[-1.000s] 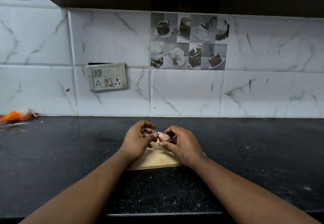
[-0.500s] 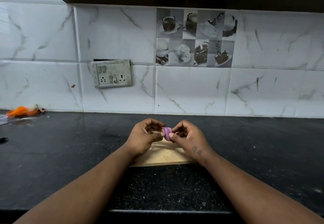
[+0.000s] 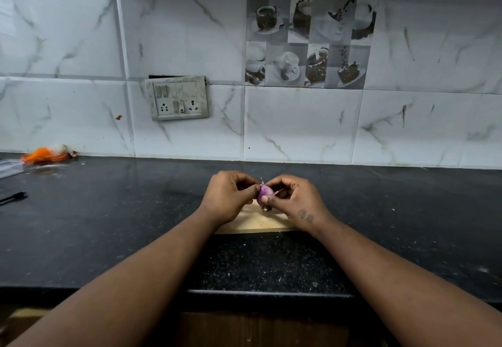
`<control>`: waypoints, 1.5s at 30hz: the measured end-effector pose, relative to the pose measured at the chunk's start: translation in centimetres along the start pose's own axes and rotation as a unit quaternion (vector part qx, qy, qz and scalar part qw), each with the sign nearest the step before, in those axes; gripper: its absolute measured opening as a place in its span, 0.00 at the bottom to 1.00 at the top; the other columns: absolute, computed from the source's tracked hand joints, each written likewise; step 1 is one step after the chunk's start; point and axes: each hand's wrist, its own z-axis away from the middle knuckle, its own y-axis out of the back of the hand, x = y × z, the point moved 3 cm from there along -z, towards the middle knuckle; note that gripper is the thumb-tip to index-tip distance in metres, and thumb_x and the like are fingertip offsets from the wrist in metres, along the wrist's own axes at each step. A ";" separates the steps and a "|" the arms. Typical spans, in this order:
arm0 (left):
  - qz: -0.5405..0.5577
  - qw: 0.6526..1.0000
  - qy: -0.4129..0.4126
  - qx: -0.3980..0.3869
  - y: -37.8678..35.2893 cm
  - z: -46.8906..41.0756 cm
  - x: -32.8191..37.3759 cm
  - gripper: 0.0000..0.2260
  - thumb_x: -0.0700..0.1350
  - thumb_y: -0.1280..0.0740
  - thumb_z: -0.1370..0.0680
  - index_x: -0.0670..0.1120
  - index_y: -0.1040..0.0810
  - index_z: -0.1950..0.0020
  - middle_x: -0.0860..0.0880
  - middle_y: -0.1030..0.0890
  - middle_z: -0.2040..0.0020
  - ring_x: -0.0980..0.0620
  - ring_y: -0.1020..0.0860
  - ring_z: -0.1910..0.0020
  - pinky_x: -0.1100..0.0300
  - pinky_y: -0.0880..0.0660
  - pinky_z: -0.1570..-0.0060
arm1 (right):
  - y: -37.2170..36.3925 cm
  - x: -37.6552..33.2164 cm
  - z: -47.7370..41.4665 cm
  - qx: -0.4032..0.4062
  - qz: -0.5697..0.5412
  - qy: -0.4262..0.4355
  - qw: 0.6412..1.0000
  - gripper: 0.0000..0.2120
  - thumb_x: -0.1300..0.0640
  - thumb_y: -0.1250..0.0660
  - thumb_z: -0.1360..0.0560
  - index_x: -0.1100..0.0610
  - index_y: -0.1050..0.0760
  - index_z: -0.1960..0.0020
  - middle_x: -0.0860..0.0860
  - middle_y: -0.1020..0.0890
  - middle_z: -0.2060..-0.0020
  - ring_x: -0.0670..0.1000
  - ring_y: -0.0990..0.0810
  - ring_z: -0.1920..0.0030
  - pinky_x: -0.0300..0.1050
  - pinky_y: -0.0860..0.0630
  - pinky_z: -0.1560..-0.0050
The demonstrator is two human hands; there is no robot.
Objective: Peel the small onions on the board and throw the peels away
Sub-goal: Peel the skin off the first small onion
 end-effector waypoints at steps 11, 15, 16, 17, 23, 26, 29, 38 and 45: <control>-0.047 0.998 -0.029 -0.018 -0.2 1.8 1.3 0.02 0.40 0.26 0.24 0.46 0.14 0.56 0.48 0.14 0.61 0.53 0.16 0.64 0.54 0.17 0.57 | 0.6 -0.2 1.9 -0.030 -0.065 -0.006 0.997 0.17 0.70 0.23 0.30 0.49 0.15 0.54 0.47 0.13 0.53 0.52 0.14 0.52 0.55 0.17 0.42; 0.011 0.999 -0.022 -0.047 -0.4 1.8 0.6 0.04 0.40 0.24 0.24 0.42 0.14 0.50 0.45 0.13 0.57 0.53 0.16 0.62 0.54 0.16 0.55 | 0.9 0.3 1.8 -0.026 -0.055 -0.007 0.998 0.18 0.69 0.22 0.30 0.46 0.15 0.54 0.47 0.14 0.50 0.47 0.14 0.51 0.50 0.17 0.42; -0.003 0.999 -0.028 -0.044 -0.4 1.7 0.5 0.05 0.41 0.24 0.24 0.42 0.13 0.50 0.47 0.12 0.58 0.54 0.15 0.62 0.53 0.16 0.55 | 0.8 0.4 1.7 -0.024 -0.049 -0.007 0.998 0.17 0.69 0.22 0.30 0.46 0.15 0.54 0.48 0.13 0.51 0.45 0.15 0.53 0.48 0.17 0.44; -0.020 0.998 -0.035 -0.040 -0.4 1.6 0.5 0.05 0.42 0.23 0.24 0.43 0.13 0.50 0.48 0.12 0.59 0.54 0.15 0.62 0.51 0.16 0.54 | 0.8 0.5 1.6 -0.025 -0.042 -0.005 0.999 0.17 0.68 0.22 0.30 0.46 0.15 0.54 0.48 0.13 0.52 0.43 0.15 0.54 0.45 0.18 0.45; -0.080 0.995 -0.062 -0.001 -0.3 1.8 1.1 0.02 0.43 0.25 0.24 0.48 0.12 0.54 0.53 0.13 0.61 0.53 0.15 0.60 0.54 0.17 0.56 | 0.4 0.8 1.1 -0.030 -0.066 -0.004 0.997 0.17 0.69 0.22 0.31 0.46 0.14 0.58 0.45 0.13 0.57 0.46 0.15 0.56 0.52 0.17 0.45; -0.083 0.994 -0.075 0.016 -0.1 1.9 1.5 0.02 0.43 0.25 0.25 0.48 0.13 0.55 0.54 0.13 0.62 0.55 0.16 0.61 0.58 0.18 0.59 | 0.2 0.8 1.1 -0.036 -0.099 -0.010 0.994 0.16 0.70 0.24 0.29 0.49 0.15 0.53 0.49 0.13 0.54 0.52 0.15 0.53 0.57 0.18 0.43; -0.073 0.993 -0.084 0.026 -0.2 1.8 1.6 0.01 0.43 0.25 0.25 0.49 0.14 0.55 0.54 0.14 0.63 0.58 0.18 0.64 0.62 0.21 0.62 | 0.3 0.5 1.2 -0.049 -0.143 -0.017 0.988 0.14 0.71 0.26 0.27 0.56 0.16 0.47 0.56 0.13 0.52 0.54 0.15 0.51 0.52 0.17 0.44; 0.157 0.986 -0.014 -0.047 -0.5 1.7 0.8 0.03 0.35 0.29 0.21 0.40 0.16 0.51 0.44 0.16 0.60 0.54 0.18 0.64 0.61 0.19 0.60 | 0.7 0.7 1.5 -0.073 -0.233 -0.047 0.969 0.14 0.72 0.30 0.25 0.63 0.20 0.40 0.59 0.14 0.49 0.51 0.14 0.51 0.42 0.16 0.47; 0.165 0.985 0.012 -0.047 -0.7 1.7 0.6 0.03 0.35 0.26 0.24 0.42 0.16 0.55 0.43 0.15 0.62 0.52 0.18 0.65 0.60 0.19 0.61 | 0.9 1.1 1.2 -0.055 -0.188 -0.058 0.979 0.14 0.66 0.25 0.26 0.63 0.22 0.42 0.64 0.14 0.48 0.57 0.14 0.50 0.52 0.17 0.45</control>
